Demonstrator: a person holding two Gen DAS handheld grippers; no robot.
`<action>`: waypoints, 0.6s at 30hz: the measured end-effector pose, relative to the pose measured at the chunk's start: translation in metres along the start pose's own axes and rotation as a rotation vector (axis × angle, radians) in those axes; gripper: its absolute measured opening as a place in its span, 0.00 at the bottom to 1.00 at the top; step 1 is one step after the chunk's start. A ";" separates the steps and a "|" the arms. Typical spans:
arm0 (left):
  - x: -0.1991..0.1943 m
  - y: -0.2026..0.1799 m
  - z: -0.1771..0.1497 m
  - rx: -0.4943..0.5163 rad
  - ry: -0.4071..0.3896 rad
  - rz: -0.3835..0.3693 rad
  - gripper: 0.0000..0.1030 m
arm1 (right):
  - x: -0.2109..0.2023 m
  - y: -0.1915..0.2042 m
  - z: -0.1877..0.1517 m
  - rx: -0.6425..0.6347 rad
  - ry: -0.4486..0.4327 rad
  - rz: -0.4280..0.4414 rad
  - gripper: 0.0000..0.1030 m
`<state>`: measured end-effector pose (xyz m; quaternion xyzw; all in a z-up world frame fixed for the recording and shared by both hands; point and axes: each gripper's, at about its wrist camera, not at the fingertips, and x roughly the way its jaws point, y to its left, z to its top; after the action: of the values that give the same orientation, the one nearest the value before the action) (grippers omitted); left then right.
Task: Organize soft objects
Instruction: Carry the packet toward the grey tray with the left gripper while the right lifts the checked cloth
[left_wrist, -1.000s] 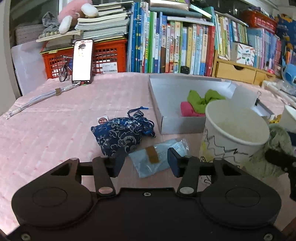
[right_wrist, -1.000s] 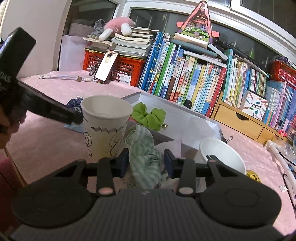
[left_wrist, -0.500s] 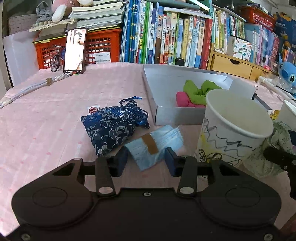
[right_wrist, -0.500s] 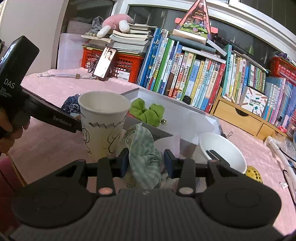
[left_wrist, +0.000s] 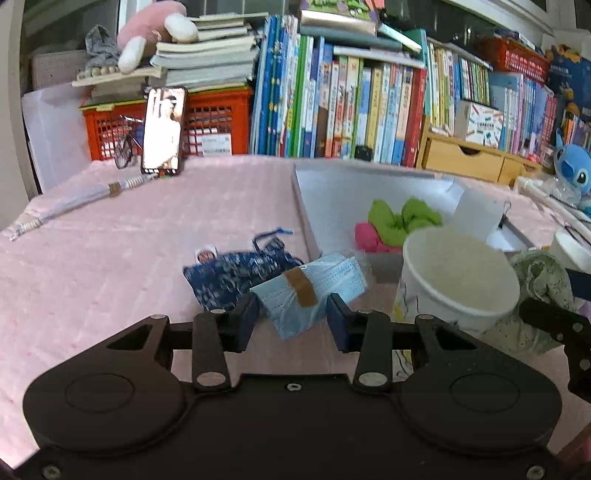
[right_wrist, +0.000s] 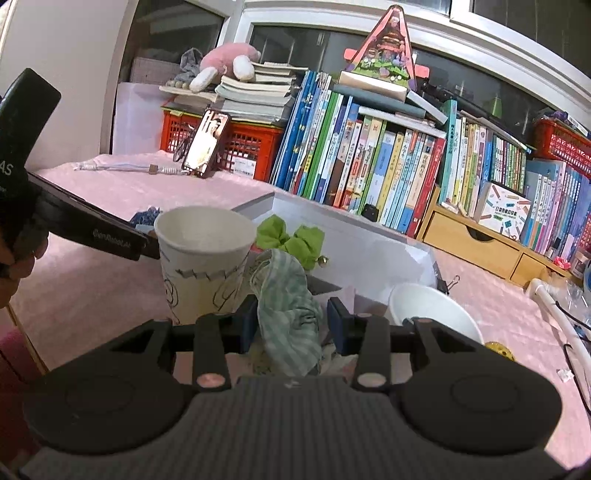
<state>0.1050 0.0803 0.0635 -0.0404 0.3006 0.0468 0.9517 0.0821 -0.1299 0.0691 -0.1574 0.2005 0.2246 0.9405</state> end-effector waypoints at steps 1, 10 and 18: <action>-0.002 0.001 0.002 -0.002 -0.008 0.003 0.38 | -0.001 0.000 0.001 0.000 -0.006 -0.001 0.44; -0.016 0.009 0.021 -0.028 -0.063 0.011 0.37 | -0.009 -0.004 0.012 -0.005 -0.064 -0.020 0.44; -0.022 0.007 0.036 -0.034 -0.097 -0.011 0.33 | -0.017 -0.014 0.025 0.009 -0.121 -0.037 0.44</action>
<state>0.1068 0.0901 0.1054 -0.0558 0.2528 0.0486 0.9647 0.0825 -0.1385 0.1011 -0.1433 0.1415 0.2154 0.9555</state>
